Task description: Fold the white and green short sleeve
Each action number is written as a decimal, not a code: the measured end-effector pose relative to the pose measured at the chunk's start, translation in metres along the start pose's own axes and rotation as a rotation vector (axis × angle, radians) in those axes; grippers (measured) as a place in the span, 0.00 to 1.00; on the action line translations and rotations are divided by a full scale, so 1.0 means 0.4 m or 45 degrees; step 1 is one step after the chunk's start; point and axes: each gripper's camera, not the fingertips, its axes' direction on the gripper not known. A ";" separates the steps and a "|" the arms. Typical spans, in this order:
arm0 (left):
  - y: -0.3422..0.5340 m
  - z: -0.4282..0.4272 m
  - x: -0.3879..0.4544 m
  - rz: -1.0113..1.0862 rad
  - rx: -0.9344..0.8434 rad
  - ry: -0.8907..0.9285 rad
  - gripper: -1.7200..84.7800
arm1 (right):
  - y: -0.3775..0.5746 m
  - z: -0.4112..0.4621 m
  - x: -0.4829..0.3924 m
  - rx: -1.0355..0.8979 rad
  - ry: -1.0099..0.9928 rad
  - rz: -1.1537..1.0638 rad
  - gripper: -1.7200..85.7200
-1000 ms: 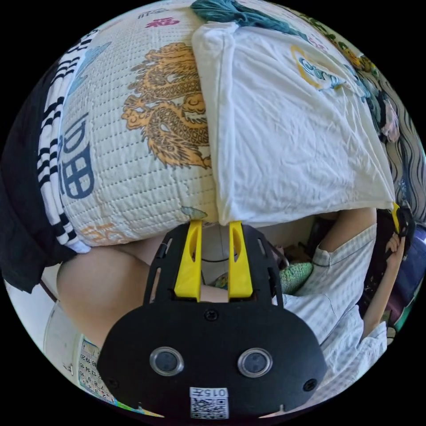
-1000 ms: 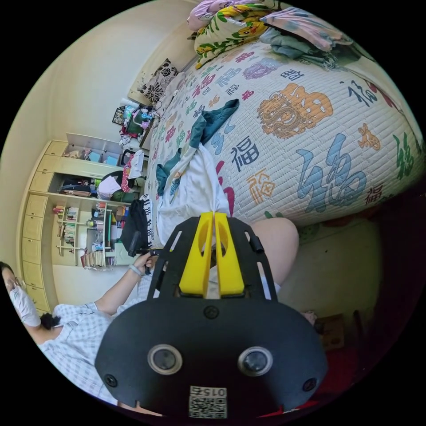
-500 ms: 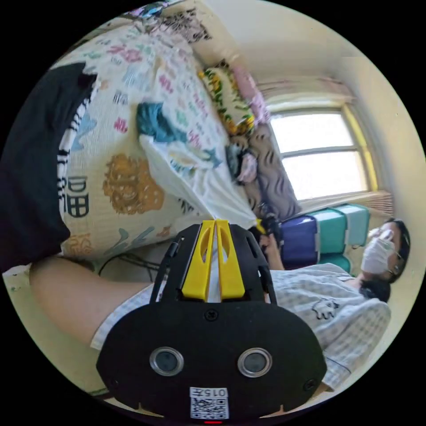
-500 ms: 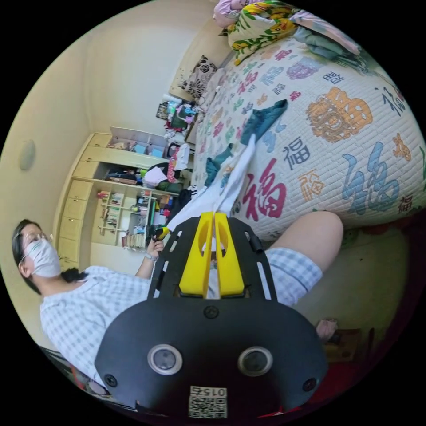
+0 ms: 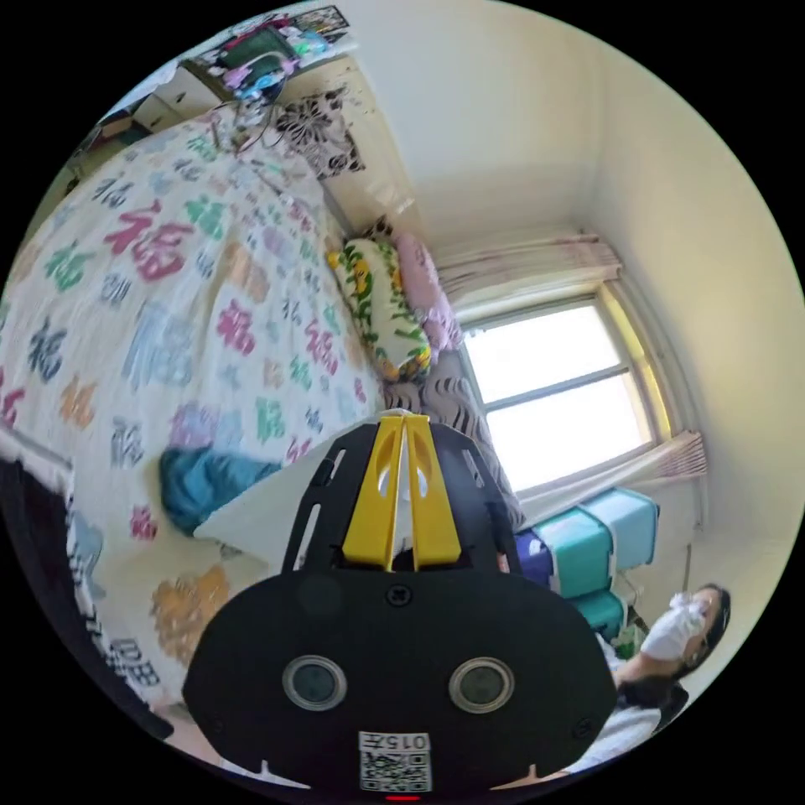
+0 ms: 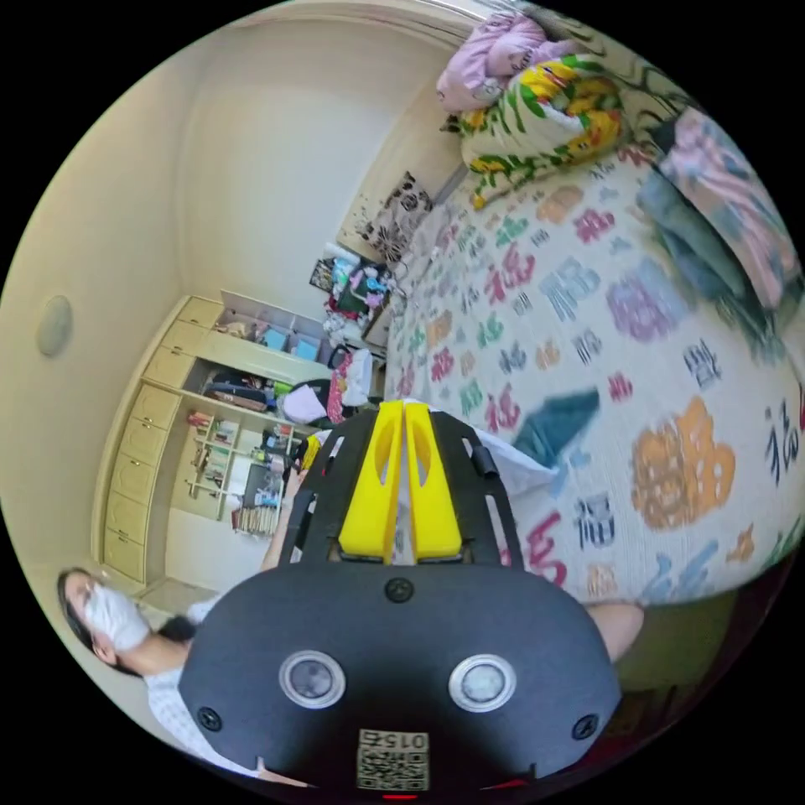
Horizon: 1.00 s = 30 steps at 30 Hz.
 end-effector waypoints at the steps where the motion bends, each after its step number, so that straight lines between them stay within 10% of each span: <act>1: -0.082 0.007 0.070 0.033 0.080 0.032 0.01 | -0.078 0.004 -0.079 0.046 -0.011 -0.054 0.01; 8: -0.292 -0.170 0.581 0.452 0.312 0.056 0.01 | -0.229 -0.114 -0.551 0.306 -0.052 -0.460 0.01; 15: -0.103 -0.366 0.618 0.693 0.187 0.012 0.01 | -0.053 -0.143 -0.570 0.216 -0.117 -0.636 0.01; 30: 0.726 -0.234 -0.660 -0.278 -0.232 -0.357 0.01 | 0.403 0.331 0.312 -0.525 0.320 0.230 0.01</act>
